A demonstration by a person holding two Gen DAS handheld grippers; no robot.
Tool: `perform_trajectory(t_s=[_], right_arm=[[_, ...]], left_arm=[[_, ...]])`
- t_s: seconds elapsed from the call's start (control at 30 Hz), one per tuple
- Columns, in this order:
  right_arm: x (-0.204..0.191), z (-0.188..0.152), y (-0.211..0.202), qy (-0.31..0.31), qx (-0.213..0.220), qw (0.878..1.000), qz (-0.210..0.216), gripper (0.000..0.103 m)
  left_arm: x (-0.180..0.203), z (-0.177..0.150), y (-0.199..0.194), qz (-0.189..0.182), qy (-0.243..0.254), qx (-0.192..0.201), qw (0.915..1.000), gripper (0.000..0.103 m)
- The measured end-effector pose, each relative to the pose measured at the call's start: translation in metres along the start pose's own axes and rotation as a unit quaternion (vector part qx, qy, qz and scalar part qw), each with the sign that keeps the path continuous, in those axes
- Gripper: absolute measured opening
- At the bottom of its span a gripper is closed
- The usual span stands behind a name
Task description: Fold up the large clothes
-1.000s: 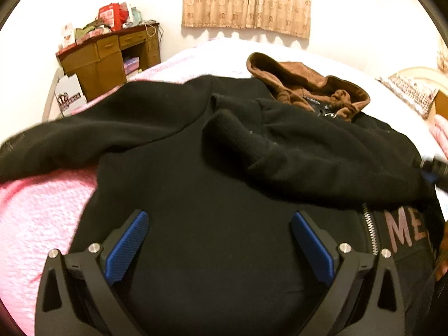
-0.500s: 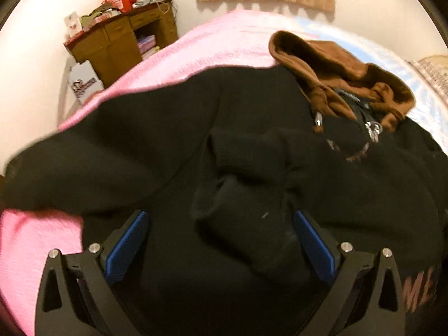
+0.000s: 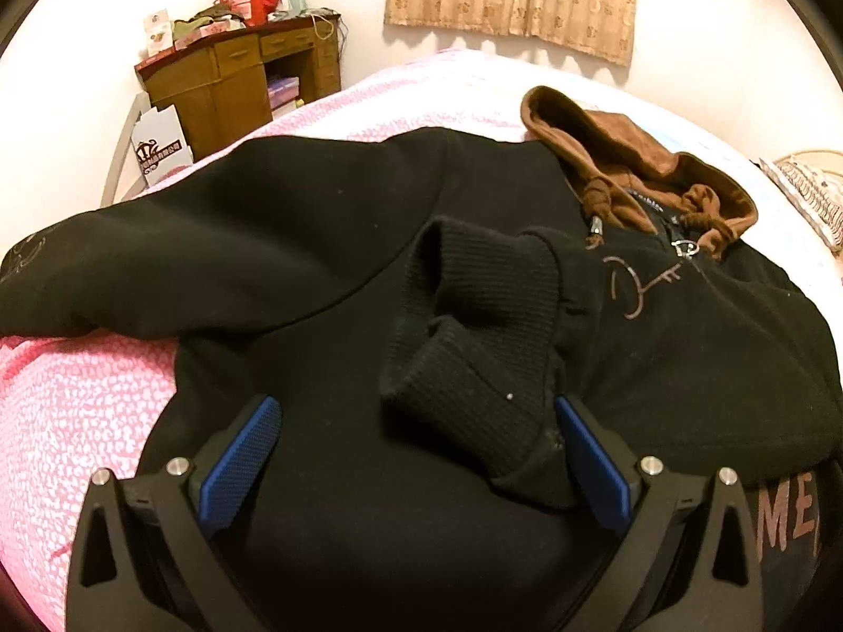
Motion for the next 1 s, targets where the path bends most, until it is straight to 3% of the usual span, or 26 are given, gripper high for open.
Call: perform_trajectory(t_s=[0.1,0.2,0.27,0.5,0.73,0.87,1.0], right_arm=[[-0.002,-0.004,0.033,-0.027,-0.048,0.998,-0.019,0.054],[-0.004,-0.022,0.049,-0.015,-0.075,0.997,-0.007,0.054],[-0.009,-0.034,0.047,-0.005,-0.078,0.997,0.017,0.054],[-0.009,-0.06,0.042,-0.046,-0.088,0.995,-0.004,0.055],[-0.008,-0.061,0.042,-0.048,-0.087,0.995,-0.001,0.055],[-0.009,-0.061,0.042,-0.051,-0.087,0.995,-0.004,0.055],[-0.013,-0.056,0.027,-0.038,-0.071,0.997,0.007,0.055]], left_arm=[[-0.001,0.0,-0.001,-0.003,-0.002,0.002,1.0,0.103],[-0.004,0.0,-0.004,-0.018,-0.008,0.009,0.9998,0.103],[-0.007,0.0,-0.005,-0.035,-0.019,0.011,0.9992,0.103],[-0.025,-0.002,-0.021,-0.08,-0.075,0.023,0.9937,0.103],[-0.055,-0.007,-0.038,-0.057,-0.11,0.04,0.9915,0.103],[-0.045,0.005,-0.022,-0.028,-0.083,0.022,0.9959,0.103],[-0.031,0.016,-0.007,-0.046,-0.073,0.0,0.9962,0.103]])
Point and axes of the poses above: each gripper's, at about its wrist camera, not at the fingertips, and y roughly the way its jaws point, x to its right, z to its top, the point moved 8 cm from there along y, roughly the way its jaws point, and after that the axes turned 15 degrees about z, right-handed, at the moved point
